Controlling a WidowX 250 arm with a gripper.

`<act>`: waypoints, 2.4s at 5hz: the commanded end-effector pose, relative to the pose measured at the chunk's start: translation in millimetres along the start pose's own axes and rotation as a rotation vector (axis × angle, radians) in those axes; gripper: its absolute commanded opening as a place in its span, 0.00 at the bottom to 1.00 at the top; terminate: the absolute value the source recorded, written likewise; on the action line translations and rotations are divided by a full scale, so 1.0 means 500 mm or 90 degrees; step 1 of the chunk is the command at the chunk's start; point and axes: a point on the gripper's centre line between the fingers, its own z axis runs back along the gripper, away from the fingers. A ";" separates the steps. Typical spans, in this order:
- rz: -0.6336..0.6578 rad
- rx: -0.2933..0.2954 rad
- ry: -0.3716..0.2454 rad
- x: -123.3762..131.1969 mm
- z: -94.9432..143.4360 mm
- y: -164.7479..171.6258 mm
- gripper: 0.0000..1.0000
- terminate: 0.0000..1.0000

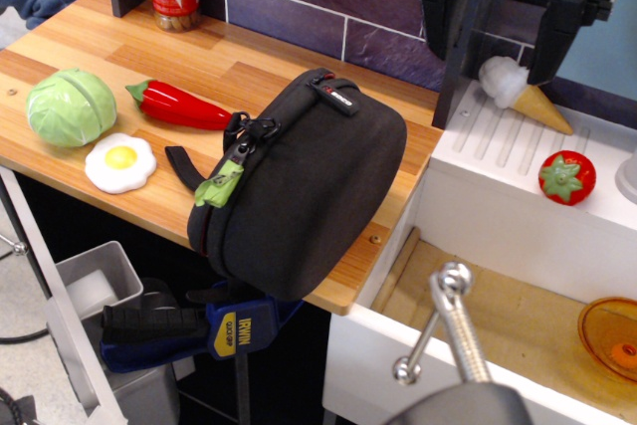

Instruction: Zip zipper bag

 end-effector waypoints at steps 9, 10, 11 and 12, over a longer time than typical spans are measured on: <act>-0.079 0.024 -0.026 -0.225 -0.053 0.226 1.00 0.00; -0.069 0.024 -0.052 -0.222 -0.070 0.224 1.00 0.00; -0.070 0.032 -0.046 -0.217 -0.086 0.225 1.00 0.00; -0.078 0.036 -0.050 -0.218 -0.097 0.222 1.00 0.00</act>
